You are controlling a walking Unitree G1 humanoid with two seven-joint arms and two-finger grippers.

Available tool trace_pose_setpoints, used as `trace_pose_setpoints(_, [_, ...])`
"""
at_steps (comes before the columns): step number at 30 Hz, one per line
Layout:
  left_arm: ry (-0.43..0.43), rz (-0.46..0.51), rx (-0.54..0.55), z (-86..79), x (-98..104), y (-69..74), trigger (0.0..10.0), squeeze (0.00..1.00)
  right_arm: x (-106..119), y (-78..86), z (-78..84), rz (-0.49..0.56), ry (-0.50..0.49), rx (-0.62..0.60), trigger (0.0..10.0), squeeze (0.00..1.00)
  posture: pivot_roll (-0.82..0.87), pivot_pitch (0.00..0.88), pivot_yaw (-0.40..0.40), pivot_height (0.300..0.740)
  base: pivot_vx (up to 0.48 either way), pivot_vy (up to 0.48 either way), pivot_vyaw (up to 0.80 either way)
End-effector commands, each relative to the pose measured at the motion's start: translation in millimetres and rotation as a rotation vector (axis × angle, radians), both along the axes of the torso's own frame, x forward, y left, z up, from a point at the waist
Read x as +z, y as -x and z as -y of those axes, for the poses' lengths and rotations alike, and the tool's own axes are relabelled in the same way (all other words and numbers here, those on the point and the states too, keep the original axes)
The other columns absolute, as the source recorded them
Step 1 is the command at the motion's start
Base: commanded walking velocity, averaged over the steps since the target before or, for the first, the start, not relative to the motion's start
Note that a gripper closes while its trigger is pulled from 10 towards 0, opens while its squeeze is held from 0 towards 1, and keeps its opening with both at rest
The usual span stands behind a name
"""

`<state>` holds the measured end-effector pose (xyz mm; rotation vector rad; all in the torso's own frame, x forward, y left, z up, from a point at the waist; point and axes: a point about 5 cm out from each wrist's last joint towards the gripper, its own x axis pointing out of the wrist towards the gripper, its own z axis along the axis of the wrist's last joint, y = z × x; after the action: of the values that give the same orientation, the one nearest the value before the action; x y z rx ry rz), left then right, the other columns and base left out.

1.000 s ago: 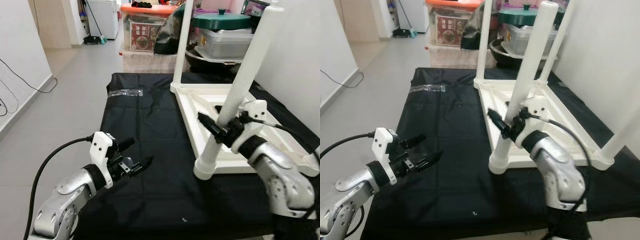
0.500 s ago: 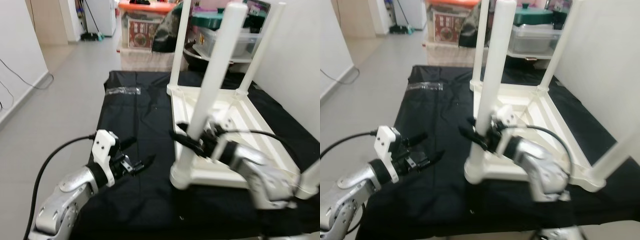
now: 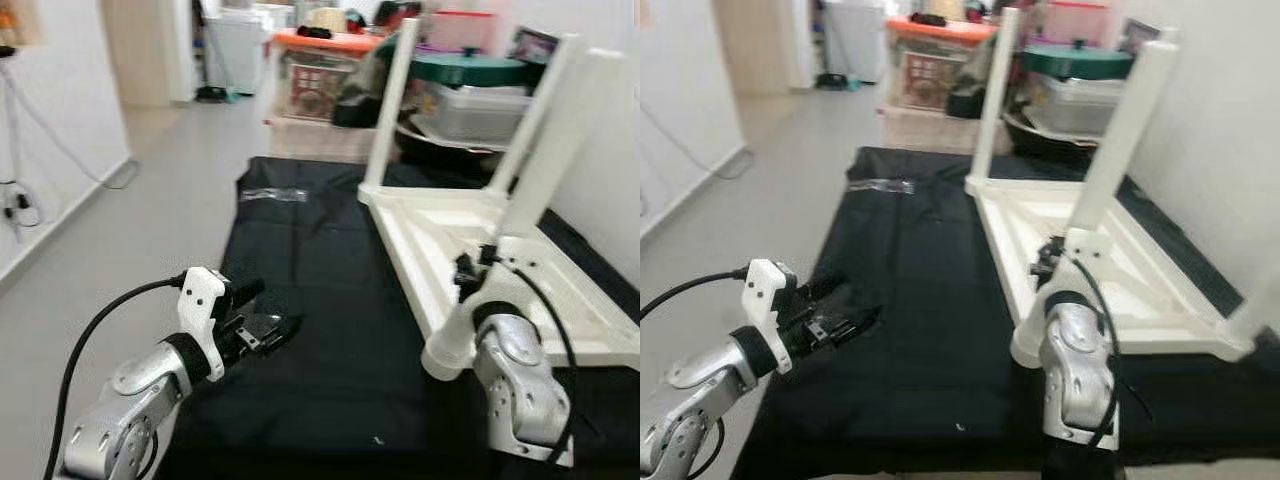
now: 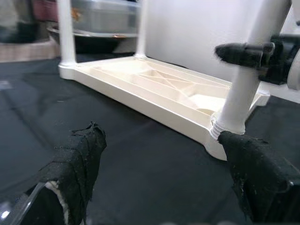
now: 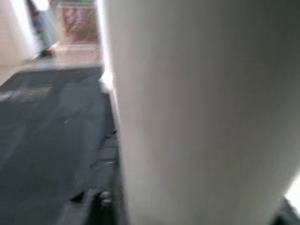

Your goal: Building children table

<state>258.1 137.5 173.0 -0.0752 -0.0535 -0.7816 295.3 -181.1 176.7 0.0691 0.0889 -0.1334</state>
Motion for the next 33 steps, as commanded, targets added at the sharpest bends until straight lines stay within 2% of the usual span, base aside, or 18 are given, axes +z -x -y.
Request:
trace_pose_setpoints(1, [-0.008,-0.005,-0.012,1.3,-1,-1.5,10.0,0.0,-4,-1.7,-13.4,-0.008,-0.046,0.107,10.0,1.0,0.03,0.0,-0.074,0.74,0.0,0.0,0.0])
trace_pose_setpoints(3, [-0.008,-0.003,-0.013,-0.1,0,-3.0,10.0,0.0,13,-11.2,-15.5,0.074,-0.076,0.231,10.0,1.0,0.04,0.0,-0.074,0.74,0.0,0.0,0.0])
trace_pose_setpoints(5, [-0.009,0.001,-0.009,-2.5,1,-4.2,10.0,0.0,28,-18.2,-14.9,0.148,-0.112,0.409,10.0,0.0,0.04,0.0,-0.08,0.74,0.0,0.0,0.0])
trace_pose_setpoints(11, [-0.011,0.007,-0.002,-3.6,1,-4.5,10.0,0.0,38,-8.7,-17.0,0.227,-0.063,0.821,10.0,0.0,0.06,0.0,-0.098,0.74,0.0,0.0,0.0])
trace_pose_setpoints(14, [-0.011,0.01,0.0,-3.5,2,-4.5,10.0,0.0,37,-3.7,-19.4,0.226,-0.056,0.904,10.0,0.0,0.06,0.0,-0.1,0.74,0.0,0.0,0.0])
trace_pose_setpoints(16, [-0.012,0.012,0.007,-4.2,2,-3.8,10.0,0.0,27,9.7,-35.2,0.181,-0.043,1.093,10.0,0.0,0.07,0.0,-0.105,0.74,0.0,0.0,0.0])
trace_pose_setpoints(20, [-0.014,0.012,0.009,-4.4,1,-3.0,10.0,0.0,17,14.2,-45.3,0.151,-0.023,1.175,10.0,0.0,0.08,0.0,-0.114,0.74,0.0,0.0,0.0])
trace_pose_setpoints(21, [-0.015,0.011,0.011,-4.6,1,-2.6,10.0,0.0,11,11.1,-48.9,0.126,-0.012,1.159,6.9,0.0,0.08,0.0,-0.115,0.74,0.0,0.0,0.0])
trace_pose_setpoints(22, [-0.015,0.011,0.011,-4.6,1,-2.6,10.0,0.0,11,11.1,-48.9,0.126,-0.012,1.159,6.9,0.0,0.08,0.0,-0.115,0.74,0.0,0.0,0.0])
trace_pose_setpoints(23, [-0.015,0.011,0.013,-5.2,1,-2.3,10.0,0.0,3,3.8,-49.8,0.073,-0.008,1.109,2.7,0.0,0.08,0.0,-0.115,0.74,0.0,0.0,0.0])
trace_pose_setpoints(24, [-0.017,0.011,0.014,-5.8,1,-1.9,10.0,0.0,-7,-5.8,-48.3,0.011,0.008,1.012,0.0,0.0,0.08,0.0,-0.113,0.74,0.0,0.0,0.0])
trace_pose_setpoints(27, [-0.018,0.01,0.015,-6.5,1,-1.5,10.0,0.0,-19,-19.7,-41.1,-0.071,0.03,0.83,0.0,0.0,0.08,0.0,-0.111,0.74,0.0,0.0,0.0])
trace_pose_setpoints(28, [-0.02,0.009,0.014,-6.6,0,-1.3,10.0,0.0,-32,-34.8,-21.8,-0.161,0.043,0.541,0.0,0.0,0.07,0.0,-0.108,0.74,0.0,0.0,0.0])
trace_pose_setpoints(29, [-0.02,0.009,0.014,-6.6,0,-1.3,10.0,0.0,-32,-34.8,-21.8,-0.161,0.043,0.541,0.0,0.0,0.07,0.0,-0.108,0.74,0.0,0.0,0.0])
trace_pose_setpoints(30, [-0.02,0.008,0.013,-5.9,-1,-1.3,10.0,0.0,-43,-41.2,-1.7,-0.22,0.037,0.279,0.0,0.0,0.07,0.0,-0.108,0.74,0.0,0.0,0.0])
trace_pose_setpoints(31, [-0.02,0.008,0.013,-5.9,-1,-1.3,10.0,0.0,-43,-41.2,-1.7,-0.22,0.037,0.279,0.0,0.0,0.07,0.0,-0.108,0.74,0.0,0.0,0.0])
trace_pose_setpoints(32, [-0.019,0.007,0.01,-4.4,-1,-1.1,10.0,0.0,-53,-38.0,20.5,-0.275,0.011,0.015,0.0,0.0,0.07,0.0,-0.107,0.74,0.0,0.0,0.0])
trace_pose_setpoints(33, [-0.019,0.007,0.01,-4.4,-1,-1.1,10.0,0.0,-53,-38.0,20.5,-0.275,0.011,0.015,0.0,0.0,0.07,0.0,-0.107,0.74,0.0,0.0,0.0])
